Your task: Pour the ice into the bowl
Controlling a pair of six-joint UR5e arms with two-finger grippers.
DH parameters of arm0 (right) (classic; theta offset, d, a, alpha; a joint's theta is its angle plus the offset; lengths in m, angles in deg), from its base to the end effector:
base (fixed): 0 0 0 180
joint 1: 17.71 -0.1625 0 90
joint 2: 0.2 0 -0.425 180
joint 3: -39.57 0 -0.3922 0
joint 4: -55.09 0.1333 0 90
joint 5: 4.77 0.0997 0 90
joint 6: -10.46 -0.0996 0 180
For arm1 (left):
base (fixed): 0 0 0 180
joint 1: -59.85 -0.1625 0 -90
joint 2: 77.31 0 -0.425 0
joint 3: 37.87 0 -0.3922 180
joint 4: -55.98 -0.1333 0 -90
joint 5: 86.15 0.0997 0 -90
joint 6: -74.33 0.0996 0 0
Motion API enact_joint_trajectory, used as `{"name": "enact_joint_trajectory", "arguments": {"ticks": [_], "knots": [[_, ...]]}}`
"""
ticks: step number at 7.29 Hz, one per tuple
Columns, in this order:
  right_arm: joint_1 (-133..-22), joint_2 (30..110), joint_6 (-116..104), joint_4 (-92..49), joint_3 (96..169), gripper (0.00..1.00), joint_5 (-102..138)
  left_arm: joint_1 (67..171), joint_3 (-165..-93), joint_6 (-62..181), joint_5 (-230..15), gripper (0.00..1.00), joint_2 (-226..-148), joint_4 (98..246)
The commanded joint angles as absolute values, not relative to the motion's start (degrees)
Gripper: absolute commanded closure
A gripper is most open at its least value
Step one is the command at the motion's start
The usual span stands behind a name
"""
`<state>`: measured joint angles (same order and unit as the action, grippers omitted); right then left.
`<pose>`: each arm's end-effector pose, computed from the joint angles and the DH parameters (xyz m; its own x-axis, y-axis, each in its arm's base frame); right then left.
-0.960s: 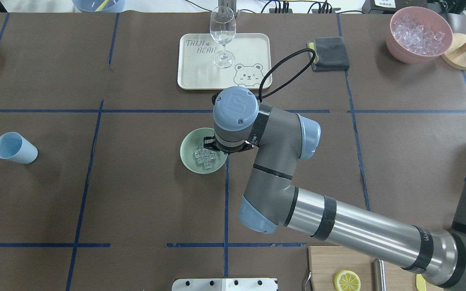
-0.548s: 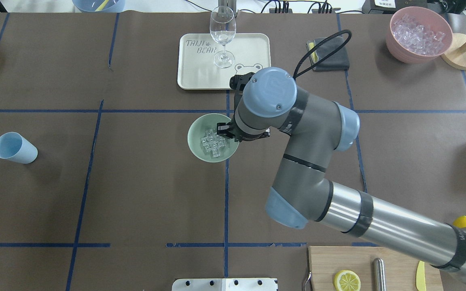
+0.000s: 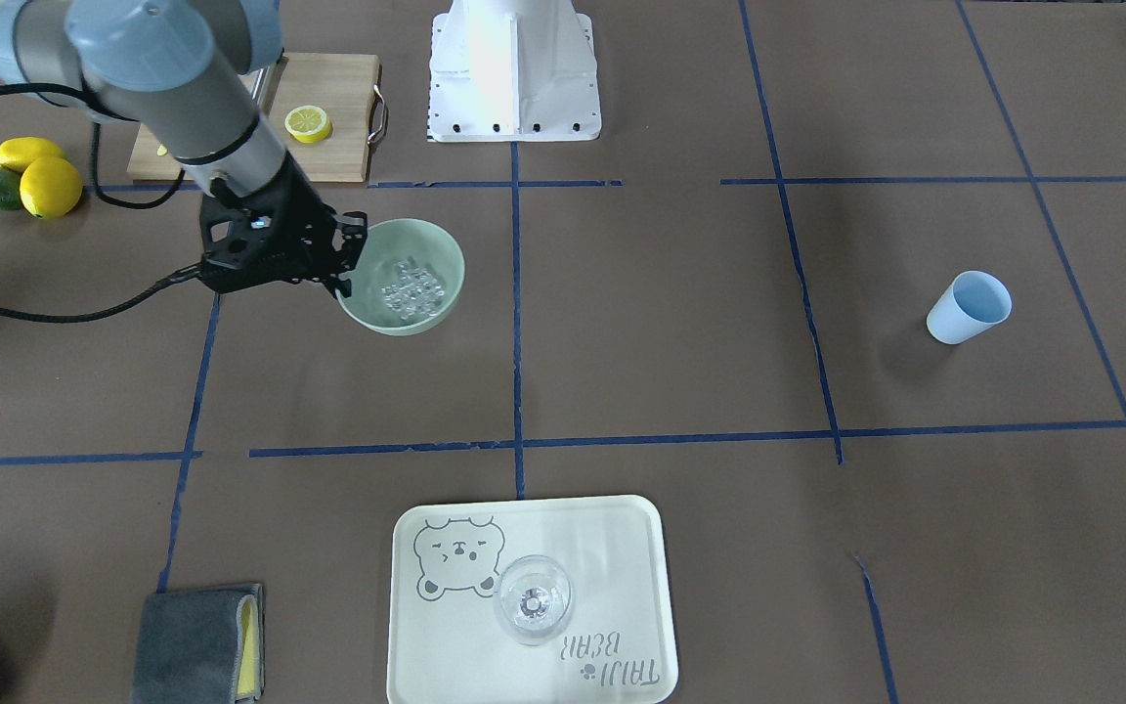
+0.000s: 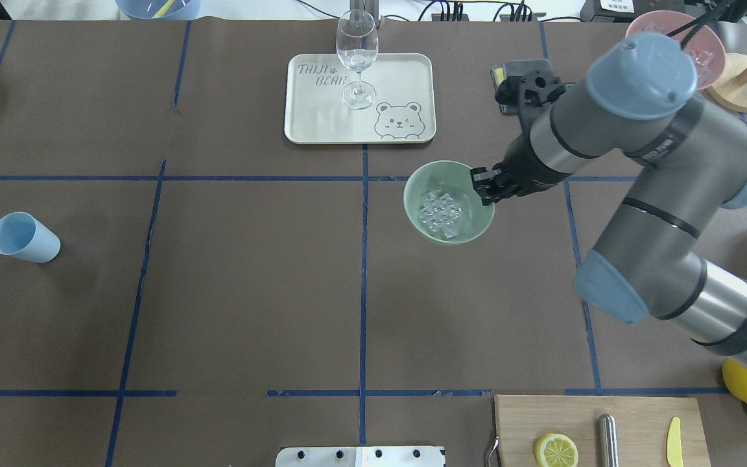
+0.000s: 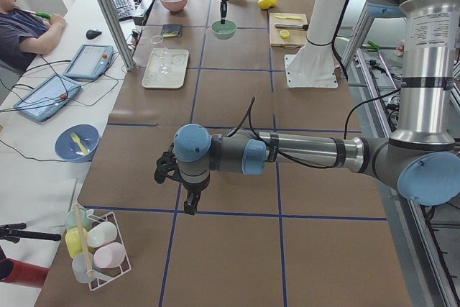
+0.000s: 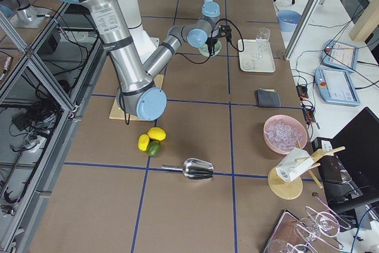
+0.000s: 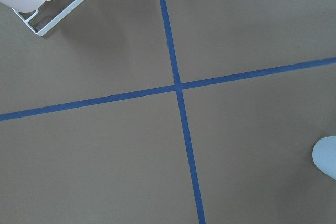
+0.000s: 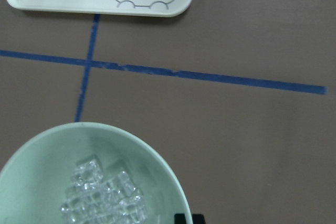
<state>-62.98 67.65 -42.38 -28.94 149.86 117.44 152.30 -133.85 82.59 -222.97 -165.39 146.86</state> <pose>-0.3504 -0.4677 0.2728 0.5659 -0.1549 0.8098 0.0267 0.9851 0.1698 -0.0812 -0.4791 0.6188 0.6853 0.1761 -0.7066 -0.0565 0.9802 0.1896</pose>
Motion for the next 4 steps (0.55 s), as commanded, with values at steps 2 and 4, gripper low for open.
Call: {"name": "enact_joint_trajectory", "arguments": {"ticks": [2,4], "knots": [[-71.65,86.92,-28.71,-25.27,153.39,1.0,123.2,152.31,-133.94,82.59,-223.0,0.0,-165.38,146.86],[-74.22,98.1,-27.07,-12.03,151.03,1.0,123.37,152.31,-133.94,82.68,-223.09,0.0,-165.46,146.86]]}}
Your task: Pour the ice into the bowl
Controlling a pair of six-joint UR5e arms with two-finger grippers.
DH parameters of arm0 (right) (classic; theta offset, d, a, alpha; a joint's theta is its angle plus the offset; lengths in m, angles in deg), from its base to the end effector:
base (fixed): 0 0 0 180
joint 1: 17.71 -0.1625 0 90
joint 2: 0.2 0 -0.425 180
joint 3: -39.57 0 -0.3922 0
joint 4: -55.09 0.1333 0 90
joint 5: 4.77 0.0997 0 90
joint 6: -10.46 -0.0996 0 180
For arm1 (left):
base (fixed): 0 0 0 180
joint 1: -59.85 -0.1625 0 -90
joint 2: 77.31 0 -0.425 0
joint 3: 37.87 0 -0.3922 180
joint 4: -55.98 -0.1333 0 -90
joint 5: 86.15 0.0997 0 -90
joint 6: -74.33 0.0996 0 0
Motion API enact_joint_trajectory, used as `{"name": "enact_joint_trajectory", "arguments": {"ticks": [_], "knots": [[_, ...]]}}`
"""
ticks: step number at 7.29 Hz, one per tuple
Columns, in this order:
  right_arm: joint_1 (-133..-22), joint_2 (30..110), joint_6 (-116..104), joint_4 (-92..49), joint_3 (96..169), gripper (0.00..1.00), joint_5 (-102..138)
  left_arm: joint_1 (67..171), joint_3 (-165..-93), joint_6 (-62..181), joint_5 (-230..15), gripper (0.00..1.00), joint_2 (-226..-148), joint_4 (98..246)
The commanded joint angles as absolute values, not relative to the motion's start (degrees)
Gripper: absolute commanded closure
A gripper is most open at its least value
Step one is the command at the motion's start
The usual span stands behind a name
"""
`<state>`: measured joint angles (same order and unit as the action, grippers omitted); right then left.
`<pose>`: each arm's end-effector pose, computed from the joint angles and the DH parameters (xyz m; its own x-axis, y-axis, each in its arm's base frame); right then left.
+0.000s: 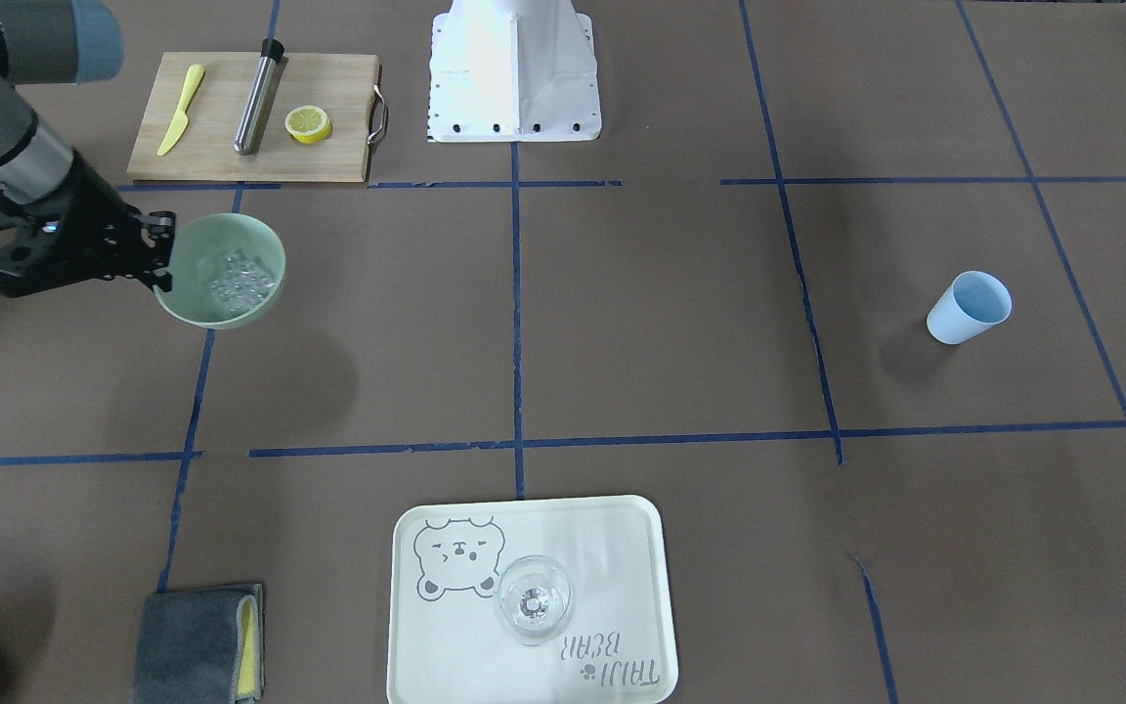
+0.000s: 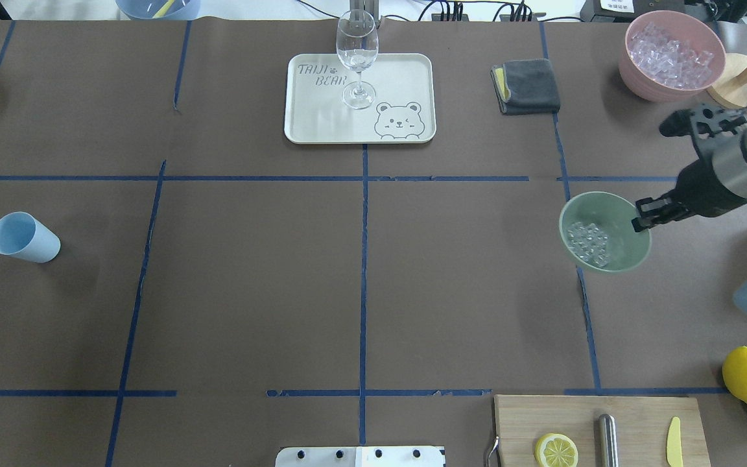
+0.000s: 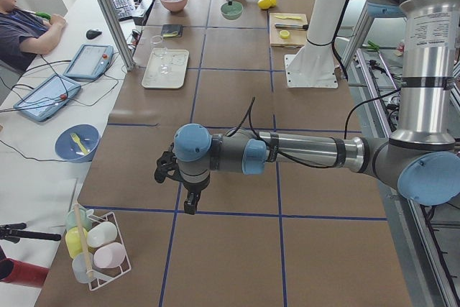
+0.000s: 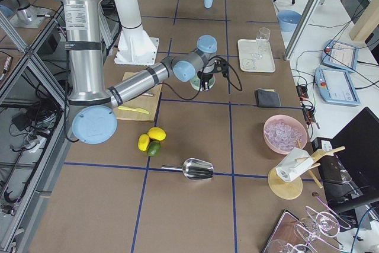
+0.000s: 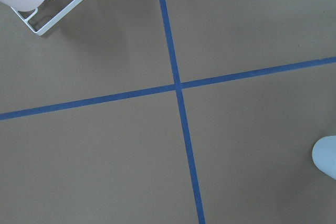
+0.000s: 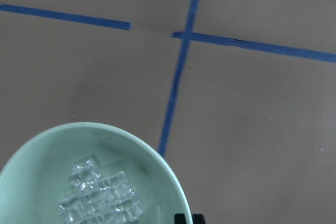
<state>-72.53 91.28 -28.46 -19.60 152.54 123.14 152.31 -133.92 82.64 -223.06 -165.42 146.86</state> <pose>-0.2181 -0.4346 0.4469 0.6266 -0.1766 0.7591 0.0870 0.9838 0.1570 -0.0812 -0.4794 0.6178 0.6843 0.1782 -0.7071 -0.0567 0.9797 0.1921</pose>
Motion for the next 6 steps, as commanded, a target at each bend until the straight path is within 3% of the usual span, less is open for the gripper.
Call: {"name": "enact_joint_trajectory", "arguments": {"ticks": [1,3,6], "knots": [[-74.4,99.45,-27.16,-6.31,147.62,1.0,123.46,152.31,-134.02,82.68,-223.09,0.0,-165.46,146.86],[-74.57,100.08,-27.86,0.93,140.32,1.0,124.16,152.31,-134.02,82.68,-223.09,0.0,-165.46,146.86],[-75.28,100.08,-27.86,1.3,138.1,1.0,124.95,152.22,-134.02,82.76,-223.09,0.0,-165.55,146.95]]}}
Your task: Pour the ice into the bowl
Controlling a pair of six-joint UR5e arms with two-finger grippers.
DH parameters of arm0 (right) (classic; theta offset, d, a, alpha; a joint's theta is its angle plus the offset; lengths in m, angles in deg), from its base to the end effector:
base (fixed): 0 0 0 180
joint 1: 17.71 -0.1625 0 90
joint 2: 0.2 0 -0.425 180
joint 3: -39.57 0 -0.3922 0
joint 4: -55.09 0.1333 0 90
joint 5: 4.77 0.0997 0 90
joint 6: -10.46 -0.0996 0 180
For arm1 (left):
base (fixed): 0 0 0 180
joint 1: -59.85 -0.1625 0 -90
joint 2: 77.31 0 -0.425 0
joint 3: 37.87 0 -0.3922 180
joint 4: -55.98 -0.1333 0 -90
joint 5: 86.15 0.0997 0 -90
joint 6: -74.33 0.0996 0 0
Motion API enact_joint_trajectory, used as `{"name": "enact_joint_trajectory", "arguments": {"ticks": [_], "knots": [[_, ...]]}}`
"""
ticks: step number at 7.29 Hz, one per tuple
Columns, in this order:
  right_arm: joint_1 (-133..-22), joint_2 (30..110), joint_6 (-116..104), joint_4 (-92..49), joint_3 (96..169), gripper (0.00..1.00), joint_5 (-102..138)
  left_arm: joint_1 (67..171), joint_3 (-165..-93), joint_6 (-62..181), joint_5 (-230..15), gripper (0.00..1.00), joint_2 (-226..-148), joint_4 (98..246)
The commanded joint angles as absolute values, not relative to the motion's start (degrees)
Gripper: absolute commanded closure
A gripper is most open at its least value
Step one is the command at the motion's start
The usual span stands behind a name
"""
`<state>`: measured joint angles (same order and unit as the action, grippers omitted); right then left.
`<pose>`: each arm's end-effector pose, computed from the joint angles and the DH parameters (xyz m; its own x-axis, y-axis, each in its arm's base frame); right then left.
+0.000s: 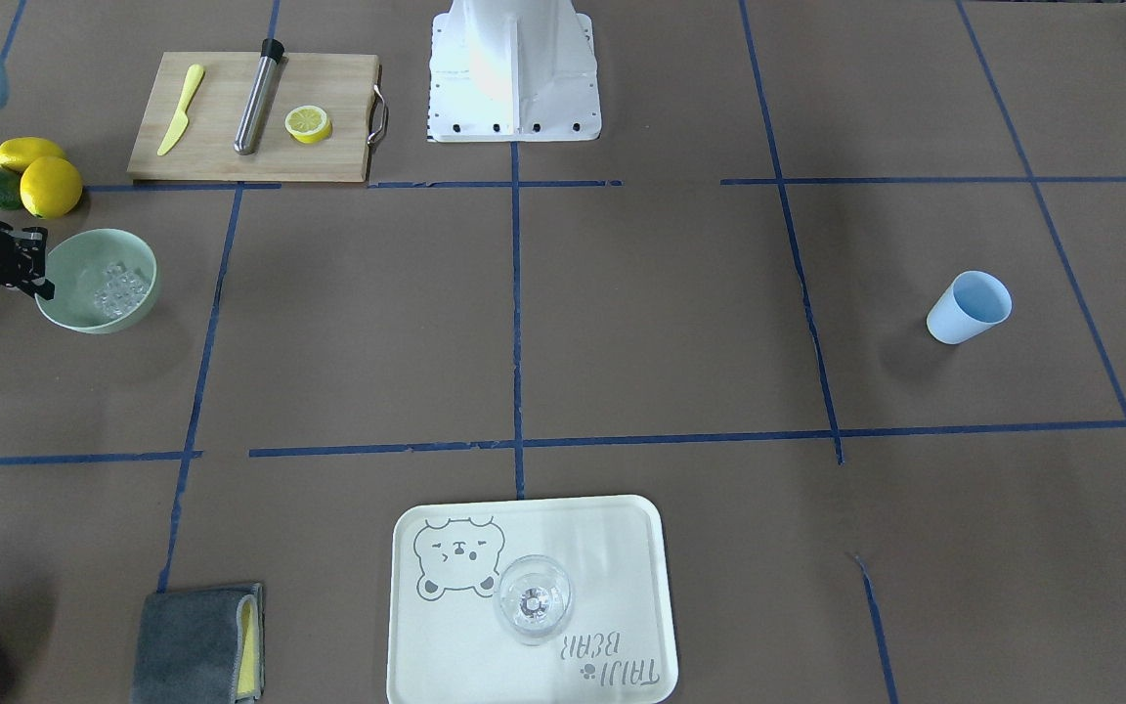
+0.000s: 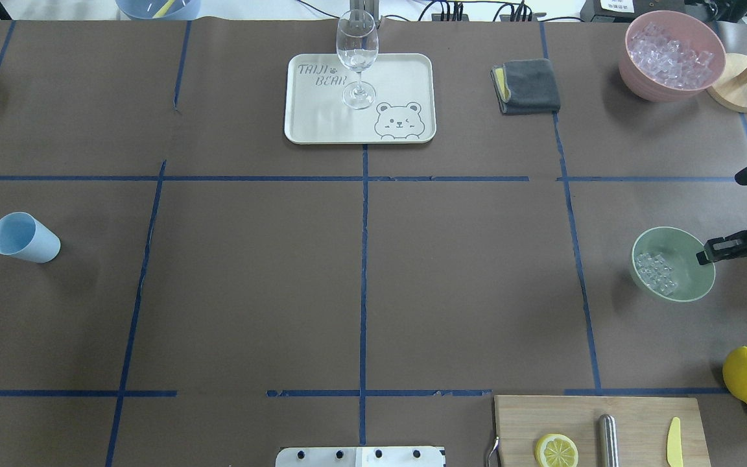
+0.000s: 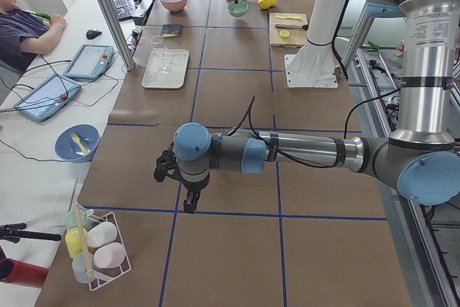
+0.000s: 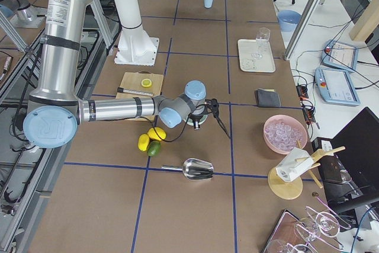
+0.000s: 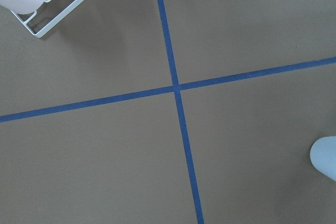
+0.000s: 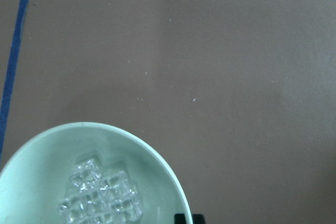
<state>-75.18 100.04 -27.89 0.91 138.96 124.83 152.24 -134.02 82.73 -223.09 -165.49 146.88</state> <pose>-0.1790 -0.4104 0.5923 0.6288 -0.1378 0.7653 0.0644 0.9900 0.1254 -0.0806 -0.4801 0.6163 0.6837 0.1830 -0.7065 -0.0590 0.9787 0.1965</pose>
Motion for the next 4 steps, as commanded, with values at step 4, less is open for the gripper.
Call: {"name": "enact_joint_trajectory", "arguments": {"ticks": [4], "knots": [[-75.37,99.99,-27.95,1.39,136.78,0.73,124.78,152.22,-133.94,82.68,-223.09,0.0,-165.46,147.83]]}}
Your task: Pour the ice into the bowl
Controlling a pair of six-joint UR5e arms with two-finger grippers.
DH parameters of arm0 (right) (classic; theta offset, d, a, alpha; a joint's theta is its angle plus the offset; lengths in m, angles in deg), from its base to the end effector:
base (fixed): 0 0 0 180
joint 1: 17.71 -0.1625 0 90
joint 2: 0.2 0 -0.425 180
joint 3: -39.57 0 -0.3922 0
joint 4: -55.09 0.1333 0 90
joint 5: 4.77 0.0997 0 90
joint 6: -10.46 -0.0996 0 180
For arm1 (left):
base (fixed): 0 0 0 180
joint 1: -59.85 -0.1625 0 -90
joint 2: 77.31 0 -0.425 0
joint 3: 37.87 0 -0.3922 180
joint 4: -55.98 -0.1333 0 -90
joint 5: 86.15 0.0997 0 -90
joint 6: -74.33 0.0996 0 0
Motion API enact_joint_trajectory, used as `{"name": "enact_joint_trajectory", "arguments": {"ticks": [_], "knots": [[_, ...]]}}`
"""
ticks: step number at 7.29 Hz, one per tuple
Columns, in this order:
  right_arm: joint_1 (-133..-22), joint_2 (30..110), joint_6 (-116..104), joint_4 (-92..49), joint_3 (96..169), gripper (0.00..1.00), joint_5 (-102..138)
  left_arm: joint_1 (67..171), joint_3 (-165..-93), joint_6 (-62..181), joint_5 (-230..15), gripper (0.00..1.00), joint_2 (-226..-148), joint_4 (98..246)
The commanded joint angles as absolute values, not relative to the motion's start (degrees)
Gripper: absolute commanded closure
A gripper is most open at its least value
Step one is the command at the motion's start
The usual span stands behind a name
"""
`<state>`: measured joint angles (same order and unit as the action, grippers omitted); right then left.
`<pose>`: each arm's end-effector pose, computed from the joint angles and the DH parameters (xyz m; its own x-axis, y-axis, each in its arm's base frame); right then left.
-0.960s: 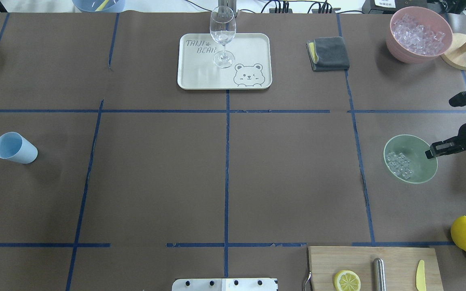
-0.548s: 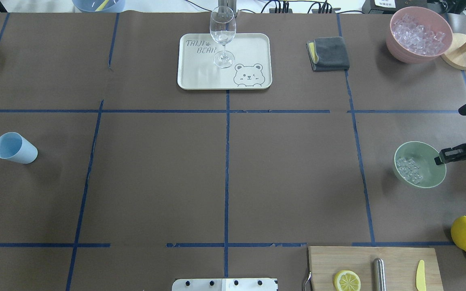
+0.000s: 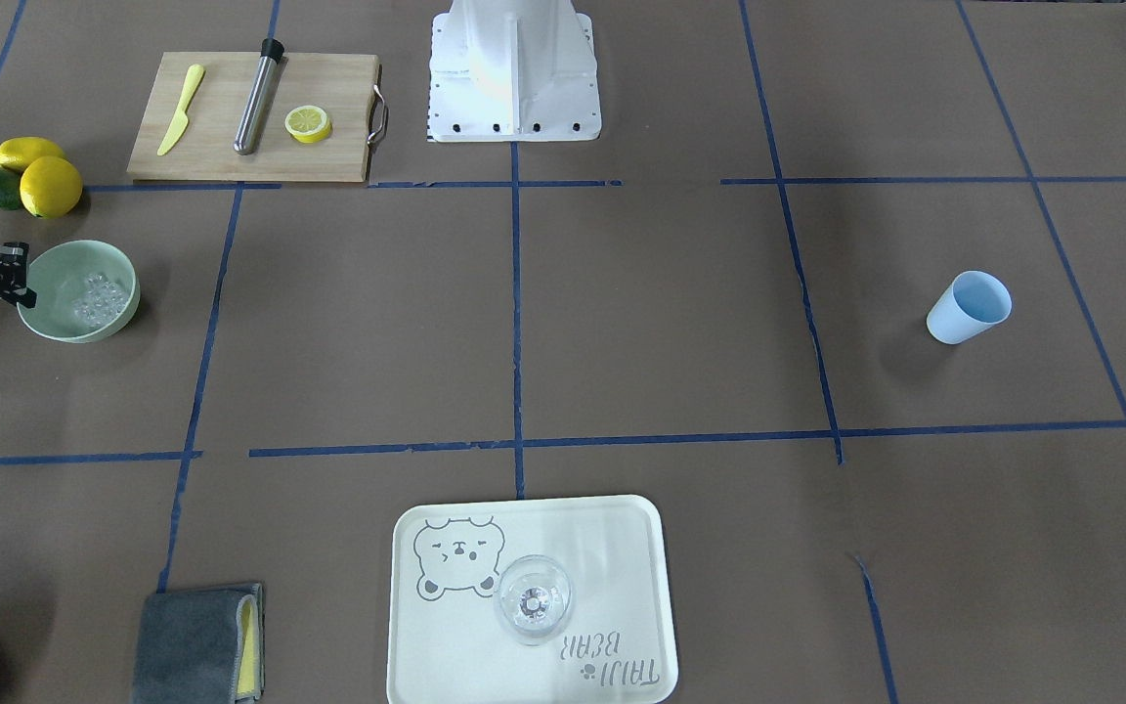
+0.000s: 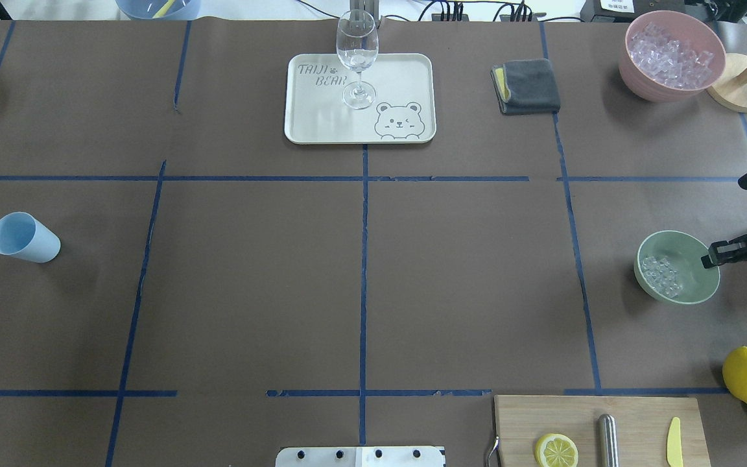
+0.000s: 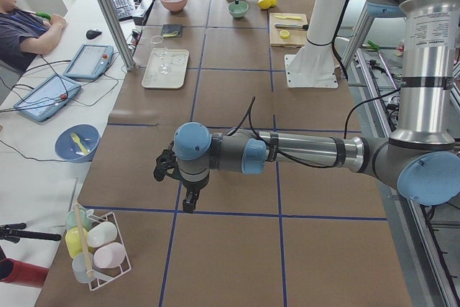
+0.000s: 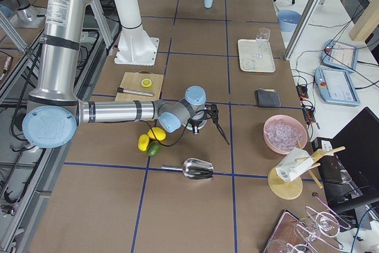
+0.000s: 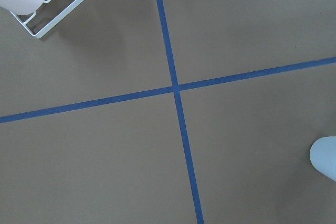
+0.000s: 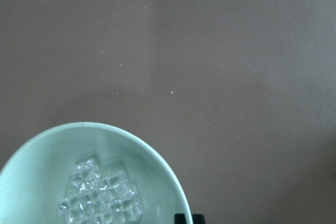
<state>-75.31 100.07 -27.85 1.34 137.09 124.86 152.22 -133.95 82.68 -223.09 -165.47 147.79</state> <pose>-0.1776 -0.4101 0.6084 0.6392 -0.1206 0.7595 0.0644 0.9926 0.1034 -0.0805 -0.4809 0.6154 0.6841 0.1925 -0.7036 -0.0588 0.9760 0.2098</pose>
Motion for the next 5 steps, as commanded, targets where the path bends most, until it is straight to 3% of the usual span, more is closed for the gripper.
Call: {"name": "enact_joint_trajectory", "arguments": {"ticks": [1,2,5], "knots": [[-76.06,99.82,-27.78,1.48,136.95,0.27,124.78,152.31,-133.94,82.68,-223.09,0.0,-165.46,147.83],[-76.77,99.73,-27.34,1.48,137.04,0.0,124.78,152.22,-133.94,82.68,-223.09,0.0,-165.46,147.83],[-83.87,99.64,-24.81,0.52,138.09,0.0,125.22,152.22,-133.94,82.68,-223.09,0.0,-165.38,147.83]]}}
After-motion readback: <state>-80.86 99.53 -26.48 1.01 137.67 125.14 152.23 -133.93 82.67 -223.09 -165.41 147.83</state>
